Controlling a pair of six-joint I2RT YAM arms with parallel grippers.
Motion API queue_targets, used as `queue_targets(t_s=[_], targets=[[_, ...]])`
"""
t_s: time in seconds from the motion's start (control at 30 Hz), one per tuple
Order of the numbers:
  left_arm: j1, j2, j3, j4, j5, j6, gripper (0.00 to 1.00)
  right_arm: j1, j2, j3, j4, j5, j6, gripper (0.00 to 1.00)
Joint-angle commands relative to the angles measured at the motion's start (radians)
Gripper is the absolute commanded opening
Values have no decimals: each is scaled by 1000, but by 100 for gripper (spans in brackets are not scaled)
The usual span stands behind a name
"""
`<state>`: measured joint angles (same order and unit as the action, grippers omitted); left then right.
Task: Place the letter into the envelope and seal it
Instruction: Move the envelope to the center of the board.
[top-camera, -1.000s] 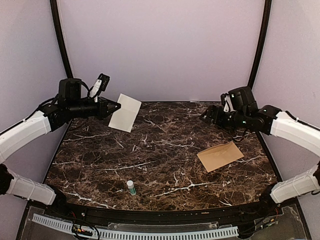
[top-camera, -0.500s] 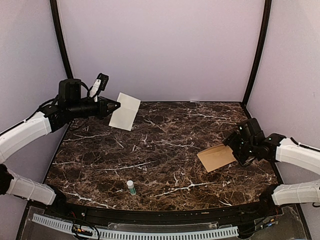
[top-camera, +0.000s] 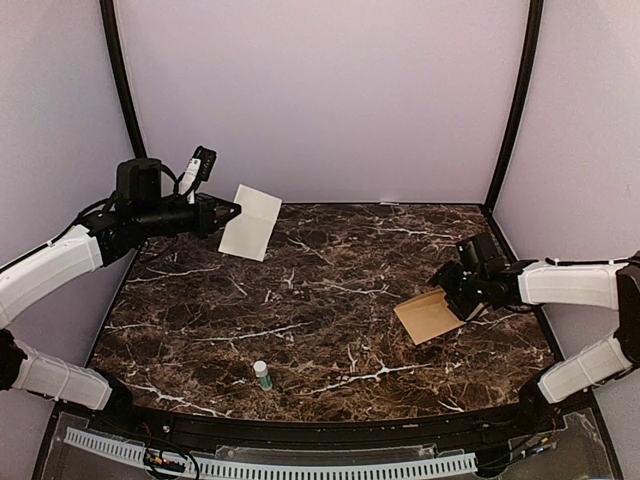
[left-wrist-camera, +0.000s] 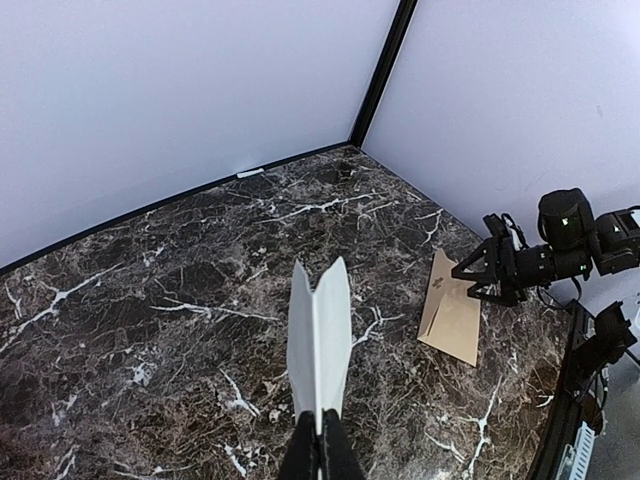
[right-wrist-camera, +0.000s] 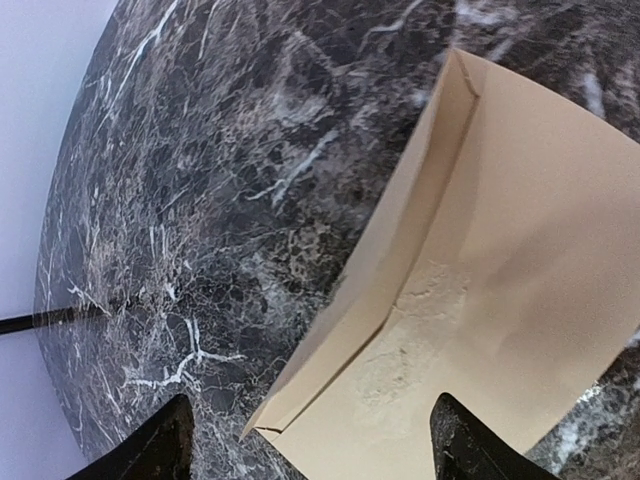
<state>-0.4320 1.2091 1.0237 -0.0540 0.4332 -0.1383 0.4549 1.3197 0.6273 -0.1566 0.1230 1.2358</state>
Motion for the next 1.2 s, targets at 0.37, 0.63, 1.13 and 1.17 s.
queue_targets(t_s=[0.37, 0.63, 1.13, 1.17], targets=[[-1, -16, -3, -3, 13, 11, 0, -9, 213, 139, 98, -26, -47, 50], [-1, -11, -2, -6, 11, 13, 0, -9, 251, 196, 55, -20, -104, 20], [-1, -11, -4, -4, 14, 13, 0, -8, 289, 228, 14, -59, -154, 7], [-1, -11, -5, -4, 14, 14, 0, -7, 282, 227, 11, -55, -154, 10]])
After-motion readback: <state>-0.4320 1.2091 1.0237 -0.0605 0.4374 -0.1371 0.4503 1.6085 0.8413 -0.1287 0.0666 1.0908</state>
